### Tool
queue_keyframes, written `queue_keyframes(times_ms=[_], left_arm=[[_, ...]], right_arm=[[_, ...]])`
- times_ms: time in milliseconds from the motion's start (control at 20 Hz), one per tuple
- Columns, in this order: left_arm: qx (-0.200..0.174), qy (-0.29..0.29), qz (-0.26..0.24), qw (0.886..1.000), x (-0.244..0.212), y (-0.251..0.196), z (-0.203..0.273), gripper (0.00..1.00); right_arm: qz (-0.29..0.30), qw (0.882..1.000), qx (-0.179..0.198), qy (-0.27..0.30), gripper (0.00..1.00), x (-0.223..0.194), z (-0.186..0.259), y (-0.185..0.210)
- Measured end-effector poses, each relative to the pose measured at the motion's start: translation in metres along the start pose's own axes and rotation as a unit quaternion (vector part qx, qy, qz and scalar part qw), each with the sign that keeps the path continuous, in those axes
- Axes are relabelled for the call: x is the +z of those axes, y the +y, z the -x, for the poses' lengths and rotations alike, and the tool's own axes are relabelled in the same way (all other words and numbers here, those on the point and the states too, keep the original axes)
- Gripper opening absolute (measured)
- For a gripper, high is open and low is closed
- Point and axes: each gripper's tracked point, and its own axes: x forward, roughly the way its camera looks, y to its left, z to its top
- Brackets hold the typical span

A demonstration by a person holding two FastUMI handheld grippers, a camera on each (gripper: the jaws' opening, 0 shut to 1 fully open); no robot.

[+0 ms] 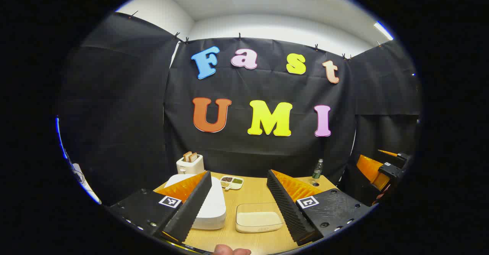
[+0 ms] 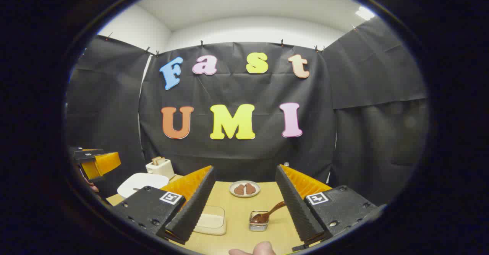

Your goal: Close the left gripper, press the button to open the rice cooker; take a wooden spoon from the chopstick holder with the right hand, scoop a spoonful of rice and pour it into the rice cooker, then put the wooden spoon back into the chopstick holder.

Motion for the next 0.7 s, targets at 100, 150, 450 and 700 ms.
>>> queue_keyframes(times_ms=[100, 150, 450, 700], left_arm=[[0.0, 0.0, 0.006, 1.0, 0.001, 0.0, -0.001, 0.94], [0.002, 0.0, 0.004, 1.0, 0.001, 0.002, -0.001, 0.94], [0.008, -0.001, 0.001, 1.0, -0.001, 0.005, 0.0, 0.94], [0.019, -0.004, -0.006, 1.0, -0.004, 0.007, -0.002, 0.94]], right_arm=[[0.002, 1.0, 0.002, 0.0, 1.0, 0.001, -0.001, 0.004], [0.002, 1.0, 0.004, -0.002, 1.0, 0.002, 0.0, 0.007], [0.002, 1.0, 0.014, -0.006, 1.0, 0.007, 0.0, 0.016], [0.001, 1.0, 0.013, 0.001, 1.0, 0.004, -0.004, 0.012]])
